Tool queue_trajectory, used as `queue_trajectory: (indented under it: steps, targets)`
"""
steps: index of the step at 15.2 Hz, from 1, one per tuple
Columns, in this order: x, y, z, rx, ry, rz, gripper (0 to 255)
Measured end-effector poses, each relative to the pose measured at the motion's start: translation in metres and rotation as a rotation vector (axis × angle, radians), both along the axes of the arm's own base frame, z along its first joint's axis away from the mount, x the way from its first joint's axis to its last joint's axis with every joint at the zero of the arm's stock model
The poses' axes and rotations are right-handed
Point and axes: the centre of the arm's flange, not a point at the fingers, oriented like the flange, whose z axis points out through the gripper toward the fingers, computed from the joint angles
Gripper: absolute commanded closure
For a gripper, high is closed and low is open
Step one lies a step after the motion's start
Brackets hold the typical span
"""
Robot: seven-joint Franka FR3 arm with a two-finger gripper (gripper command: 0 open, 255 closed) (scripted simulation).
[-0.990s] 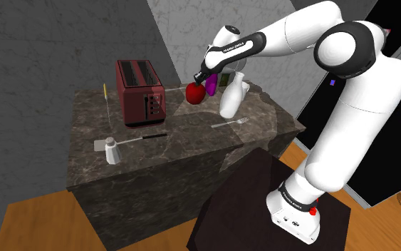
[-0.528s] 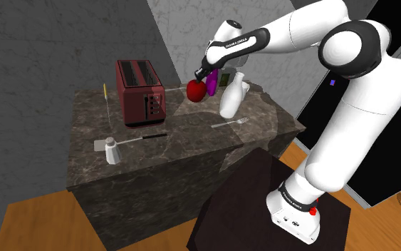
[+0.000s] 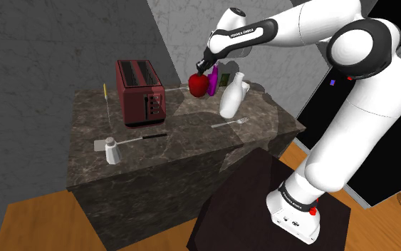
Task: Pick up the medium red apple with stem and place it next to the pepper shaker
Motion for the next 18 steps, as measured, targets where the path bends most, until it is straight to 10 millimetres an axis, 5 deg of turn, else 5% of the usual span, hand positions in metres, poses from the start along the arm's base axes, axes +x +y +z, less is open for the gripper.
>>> queue_trajectory:
  steps: [18]
  targets:
    - [0.001,0.000,0.095,0.000,0.000,0.000,255]
